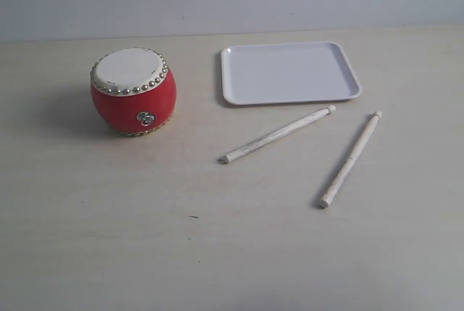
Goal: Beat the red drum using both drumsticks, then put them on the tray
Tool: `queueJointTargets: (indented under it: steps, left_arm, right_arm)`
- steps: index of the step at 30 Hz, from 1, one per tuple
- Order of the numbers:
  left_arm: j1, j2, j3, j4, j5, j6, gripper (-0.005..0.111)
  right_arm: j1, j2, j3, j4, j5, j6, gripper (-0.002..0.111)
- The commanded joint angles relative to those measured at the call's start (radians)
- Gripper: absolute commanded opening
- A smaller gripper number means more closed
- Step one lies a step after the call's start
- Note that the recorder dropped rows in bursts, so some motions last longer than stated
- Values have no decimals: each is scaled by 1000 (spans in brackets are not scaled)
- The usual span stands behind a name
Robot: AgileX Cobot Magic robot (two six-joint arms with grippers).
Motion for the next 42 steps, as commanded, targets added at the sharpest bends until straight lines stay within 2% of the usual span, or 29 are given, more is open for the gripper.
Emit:
queueJointTargets:
  steps: [1,7,9,12,14,16,19,21,26,30,36,40,41,42]
  left_arm:
    - [5,-6,0,13,-16,2,0]
    - [5,-6,0,24,-16,2,0]
    - [5,-6,0,79,-16,2,0]
    - [5,-6,0,238,-22,2,0]
    - [5,-6,0,251,-58,-6,0]
    - [5,-6,0,207,-150,-48,0]
    - [5,-6,0,49,-305,-247,0]
    - [5,-6,0,-23,-387,-436,0]
    - [5,-6,0,-23,-504,-667,0]
    - [5,-6,0,-23,-529,-976,0]
    - [5,-6,0,-14,-550,-1023,0]
    - [5,-6,0,-14,-573,-1152,0]
    - [5,-6,0,-4,-575,-1150,0]
    - [5,-6,-25,72,-558,-1106,0]
  right_arm:
    - [-3,-6,4,-7,-14,-1,0]
    - [-3,-6,4,-7,-14,-1,0]
    - [-3,-6,4,-7,-14,-1,0]
    - [-3,-6,4,-7,-14,-1,0]
    - [-3,-6,4,-7,-14,-1,0]
    - [-3,-6,4,-7,-14,-1,0]
    - [-3,-6,4,-7,-14,-1,0]
    - [-3,-6,4,-7,-14,-1,0]
    - [-3,-6,4,-7,-14,-1,0]
    - [-3,-6,4,-7,-14,-1,0]
    - [-3,-6,4,-7,-14,-1,0]
    - [-3,-6,4,-7,-14,-1,0]
    - [-3,-6,4,-7,-14,-1,0]
    - [-3,-6,4,-7,-14,-1,0]
